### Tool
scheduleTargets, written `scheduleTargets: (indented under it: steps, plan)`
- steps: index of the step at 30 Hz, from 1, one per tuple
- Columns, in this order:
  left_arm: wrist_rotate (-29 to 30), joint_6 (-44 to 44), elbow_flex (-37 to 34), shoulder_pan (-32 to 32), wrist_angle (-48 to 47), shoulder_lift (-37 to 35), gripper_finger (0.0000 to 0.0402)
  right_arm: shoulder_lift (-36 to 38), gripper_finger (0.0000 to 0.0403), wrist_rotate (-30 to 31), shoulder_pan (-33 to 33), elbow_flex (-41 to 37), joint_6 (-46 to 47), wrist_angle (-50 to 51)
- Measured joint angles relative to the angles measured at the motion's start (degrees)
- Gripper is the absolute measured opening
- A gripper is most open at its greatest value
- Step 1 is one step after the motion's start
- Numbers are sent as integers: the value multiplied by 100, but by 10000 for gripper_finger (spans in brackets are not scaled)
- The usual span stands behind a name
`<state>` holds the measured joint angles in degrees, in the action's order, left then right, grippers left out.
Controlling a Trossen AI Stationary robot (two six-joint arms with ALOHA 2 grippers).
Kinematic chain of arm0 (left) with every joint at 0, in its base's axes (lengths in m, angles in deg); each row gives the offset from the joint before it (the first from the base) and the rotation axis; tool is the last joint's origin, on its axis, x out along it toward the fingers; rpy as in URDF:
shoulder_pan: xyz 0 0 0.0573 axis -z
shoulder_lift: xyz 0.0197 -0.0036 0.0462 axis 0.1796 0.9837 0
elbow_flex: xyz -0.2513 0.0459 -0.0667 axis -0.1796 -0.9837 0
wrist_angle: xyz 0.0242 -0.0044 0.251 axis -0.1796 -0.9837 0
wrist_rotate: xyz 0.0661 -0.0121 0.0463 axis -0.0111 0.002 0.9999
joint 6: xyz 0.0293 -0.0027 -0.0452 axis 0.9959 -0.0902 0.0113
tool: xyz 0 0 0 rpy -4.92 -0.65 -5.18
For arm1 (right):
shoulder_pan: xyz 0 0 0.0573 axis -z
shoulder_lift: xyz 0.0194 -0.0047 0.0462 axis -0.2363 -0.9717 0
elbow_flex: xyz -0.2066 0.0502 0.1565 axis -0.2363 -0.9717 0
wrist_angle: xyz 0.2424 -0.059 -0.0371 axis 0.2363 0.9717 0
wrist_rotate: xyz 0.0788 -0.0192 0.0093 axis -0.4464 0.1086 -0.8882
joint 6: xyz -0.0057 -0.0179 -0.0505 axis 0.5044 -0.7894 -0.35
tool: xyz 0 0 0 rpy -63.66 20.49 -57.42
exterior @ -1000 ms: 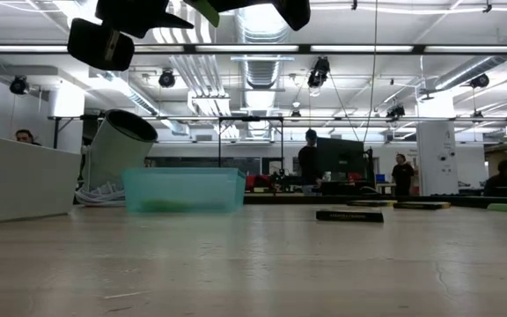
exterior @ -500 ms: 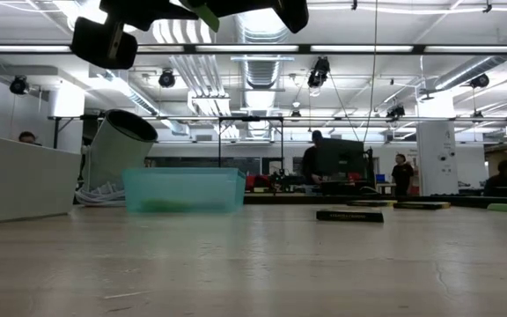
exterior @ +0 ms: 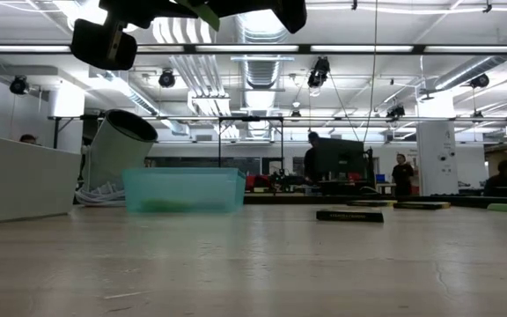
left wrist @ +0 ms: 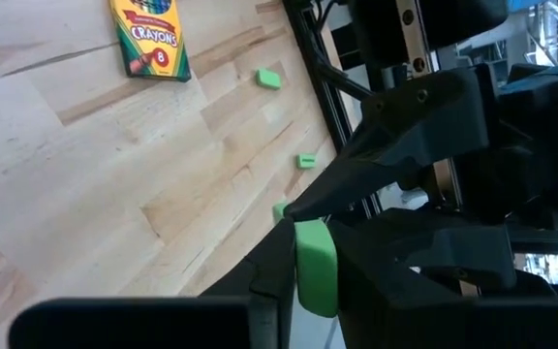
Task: Pick & Place School Supplies
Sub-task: Put the green eraser into the black bin
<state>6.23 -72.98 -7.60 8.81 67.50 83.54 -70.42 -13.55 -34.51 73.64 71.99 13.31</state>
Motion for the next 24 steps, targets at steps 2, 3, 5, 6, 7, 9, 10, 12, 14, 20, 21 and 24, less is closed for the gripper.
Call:
scheduleTargets:
  steps: [2, 3, 5, 6, 7, 9, 10, 12, 14, 20, 21, 24]
  plan:
    - [0, 2, 0, -4, 0, 0, 59, -4, 96, -6, 0, 2, 7, -1]
    - [-2, 4, 0, -4, -2, 0, 58, -6, 102, -9, 1, 2, 11, -5]
    - [-2, 14, 0, -2, 4, 0, 58, -9, 115, -30, -2, 2, 13, -4]
    - [-2, 16, 0, -2, 34, 0, 58, -9, 123, -43, -11, 2, 13, -8]
    - [-2, 18, 4, -2, 59, -2, 58, -9, 130, -52, -13, 2, 13, -14]
    - [1, 46, 4, -4, 53, -4, 58, -8, 144, -52, -20, 2, 15, -21]
    - [2, 84, 4, -4, 48, -4, 58, -4, 151, -52, -20, 2, 15, -28]
    - [2, 125, 4, -4, 31, -4, 58, 3, 165, -52, -26, 2, 15, -44]
    - [2, 125, 4, -4, 15, -4, 58, 6, 178, -51, -28, 2, 15, -45]
    - [4, 275, 4, -4, -79, -4, 58, 36, 210, -43, -63, 0, 15, -1]
    - [4, 296, 4, -4, -158, -4, 58, 48, 214, -39, -81, 0, 16, 44]
    - [7, 429, 4, -4, -558, -15, 58, 122, 223, -39, -182, -2, 17, 262]
